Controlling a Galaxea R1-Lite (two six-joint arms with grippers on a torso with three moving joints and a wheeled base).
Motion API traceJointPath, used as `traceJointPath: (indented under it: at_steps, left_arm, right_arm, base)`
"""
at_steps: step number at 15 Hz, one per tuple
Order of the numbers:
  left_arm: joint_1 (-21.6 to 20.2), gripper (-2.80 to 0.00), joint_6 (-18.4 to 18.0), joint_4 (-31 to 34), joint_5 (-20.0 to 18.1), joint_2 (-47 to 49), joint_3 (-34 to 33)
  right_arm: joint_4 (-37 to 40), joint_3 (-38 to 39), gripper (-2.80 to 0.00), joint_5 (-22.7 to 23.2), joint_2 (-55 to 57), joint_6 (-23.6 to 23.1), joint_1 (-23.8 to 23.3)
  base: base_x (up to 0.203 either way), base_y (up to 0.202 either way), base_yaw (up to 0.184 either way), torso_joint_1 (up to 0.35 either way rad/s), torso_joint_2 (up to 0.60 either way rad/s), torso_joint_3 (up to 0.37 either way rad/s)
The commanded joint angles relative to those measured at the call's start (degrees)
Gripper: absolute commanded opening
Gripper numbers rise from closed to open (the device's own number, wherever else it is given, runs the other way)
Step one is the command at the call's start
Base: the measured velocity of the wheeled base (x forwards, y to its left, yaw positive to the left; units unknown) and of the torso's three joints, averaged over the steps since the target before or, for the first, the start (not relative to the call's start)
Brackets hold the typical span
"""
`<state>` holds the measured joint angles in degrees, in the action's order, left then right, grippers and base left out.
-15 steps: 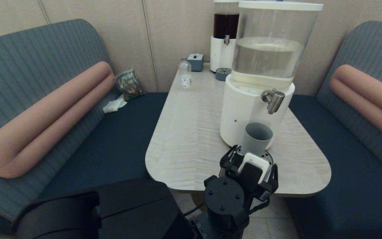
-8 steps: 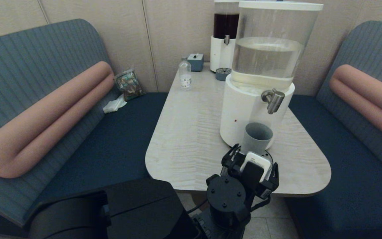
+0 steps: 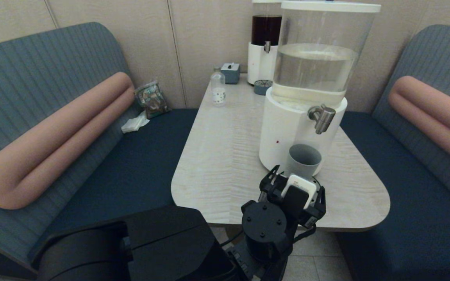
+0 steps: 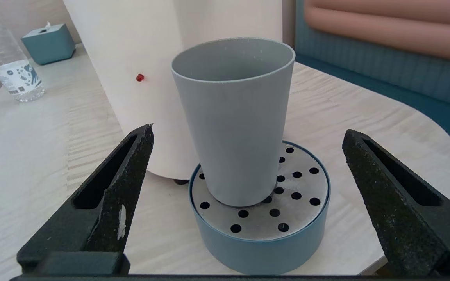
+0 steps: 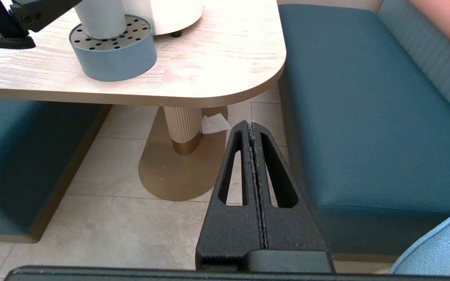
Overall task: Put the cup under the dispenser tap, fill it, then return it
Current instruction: Place the cup next to the water dispenser
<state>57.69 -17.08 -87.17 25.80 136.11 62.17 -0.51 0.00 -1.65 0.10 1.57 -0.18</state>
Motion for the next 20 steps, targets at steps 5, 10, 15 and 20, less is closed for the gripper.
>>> traceJointPath:
  at_steps: [5, 10, 15, 20]
  left_arm:
    - [-0.29, 0.00, -0.14, -0.49, -0.48, 0.56, 0.49]
    - [-0.64, 0.00, -0.14, -0.49, -1.27, 0.91, 1.11]
    - [-0.64, 0.00, -0.06, -0.49, -1.63, 1.47, 1.61]
    - [-1.44, 0.00, -0.11, -0.49, -1.68, 2.69, 3.46]
  right_arm:
    - [-0.02, 0.00, -2.80, -0.02, -0.01, 0.01, 0.01]
    - [-0.02, 0.00, -2.80, -0.02, -0.01, 0.01, 0.01]
    - [-0.02, 0.00, -2.80, -0.02, -0.01, 0.01, 0.01]
    - [-0.02, 0.00, -2.80, -0.02, -0.01, 0.01, 0.01]
  base:
    - [0.000, 0.000, 0.000, 0.000, 0.00, 0.000]
    - [0.000, 0.000, 0.000, 0.000, 0.00, 0.000]
    - [0.000, 0.000, 0.000, 0.000, 0.00, 0.000]
    - [0.000, 0.000, 0.000, 0.000, 0.00, 0.000]
